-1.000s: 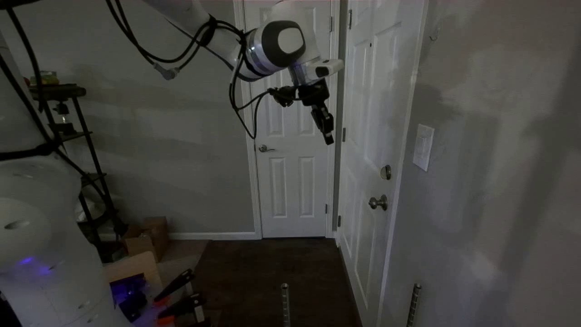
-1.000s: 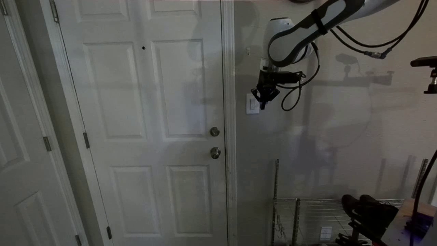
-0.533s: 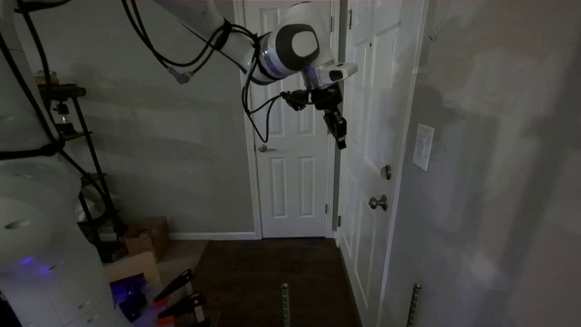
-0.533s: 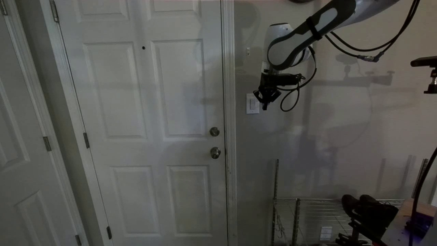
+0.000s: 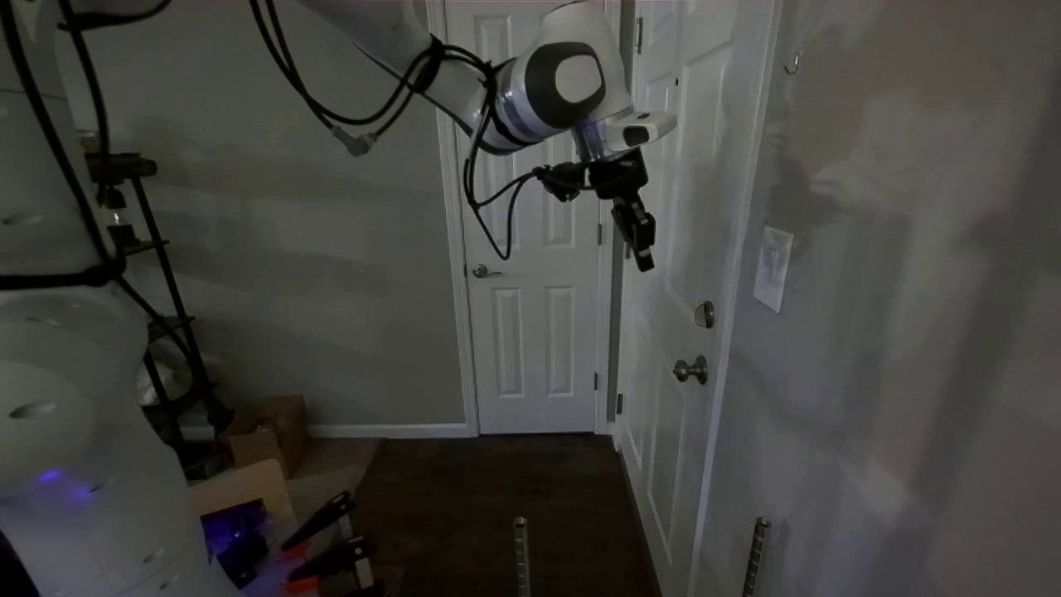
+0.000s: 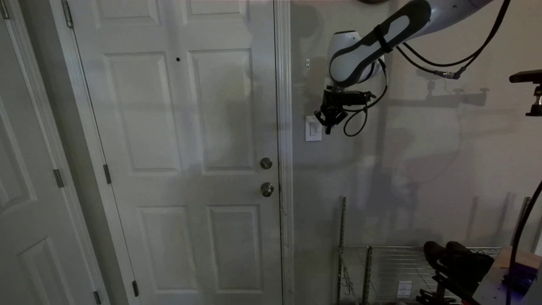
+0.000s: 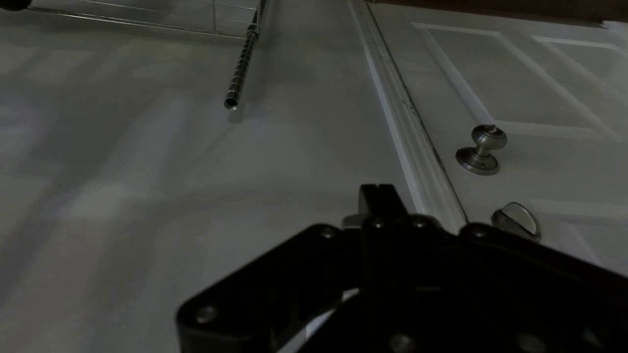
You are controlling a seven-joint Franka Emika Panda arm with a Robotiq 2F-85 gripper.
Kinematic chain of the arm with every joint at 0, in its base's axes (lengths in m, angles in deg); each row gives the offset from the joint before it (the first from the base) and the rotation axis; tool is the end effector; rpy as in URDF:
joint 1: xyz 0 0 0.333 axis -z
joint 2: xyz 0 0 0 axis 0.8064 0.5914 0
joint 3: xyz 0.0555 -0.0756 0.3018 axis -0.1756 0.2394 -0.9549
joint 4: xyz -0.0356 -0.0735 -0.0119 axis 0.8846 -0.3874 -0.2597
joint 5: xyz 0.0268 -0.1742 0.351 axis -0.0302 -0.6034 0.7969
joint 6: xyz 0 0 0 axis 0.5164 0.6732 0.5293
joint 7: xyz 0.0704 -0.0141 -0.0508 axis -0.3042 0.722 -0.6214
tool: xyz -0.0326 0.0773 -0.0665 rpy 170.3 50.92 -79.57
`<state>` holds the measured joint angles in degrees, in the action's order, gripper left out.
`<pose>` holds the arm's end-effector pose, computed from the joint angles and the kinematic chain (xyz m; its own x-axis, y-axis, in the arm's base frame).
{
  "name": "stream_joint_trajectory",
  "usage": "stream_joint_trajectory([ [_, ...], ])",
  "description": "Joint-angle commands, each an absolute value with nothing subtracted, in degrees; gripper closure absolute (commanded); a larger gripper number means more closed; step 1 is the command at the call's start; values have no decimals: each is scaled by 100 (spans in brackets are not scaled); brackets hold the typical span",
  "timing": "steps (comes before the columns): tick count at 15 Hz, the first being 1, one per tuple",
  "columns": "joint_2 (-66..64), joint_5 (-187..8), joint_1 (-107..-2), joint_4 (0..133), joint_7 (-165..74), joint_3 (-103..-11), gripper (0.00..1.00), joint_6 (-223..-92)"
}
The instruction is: Turn on the light switch.
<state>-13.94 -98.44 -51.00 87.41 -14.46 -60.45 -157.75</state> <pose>0.5972 -0.0373 0.4721 0.7898 -0.5025 0.3516 -0.5278 -0.8489 -0.0278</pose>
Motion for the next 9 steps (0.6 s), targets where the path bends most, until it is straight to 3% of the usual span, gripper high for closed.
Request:
stream_joint_trajectory([
  [1, -823, -9973, -5175, 7958, -1174, -5872, 96, -15659],
  [9, 693, -9812, -5365, 5987, -867, -5391, 96, -15457],
])
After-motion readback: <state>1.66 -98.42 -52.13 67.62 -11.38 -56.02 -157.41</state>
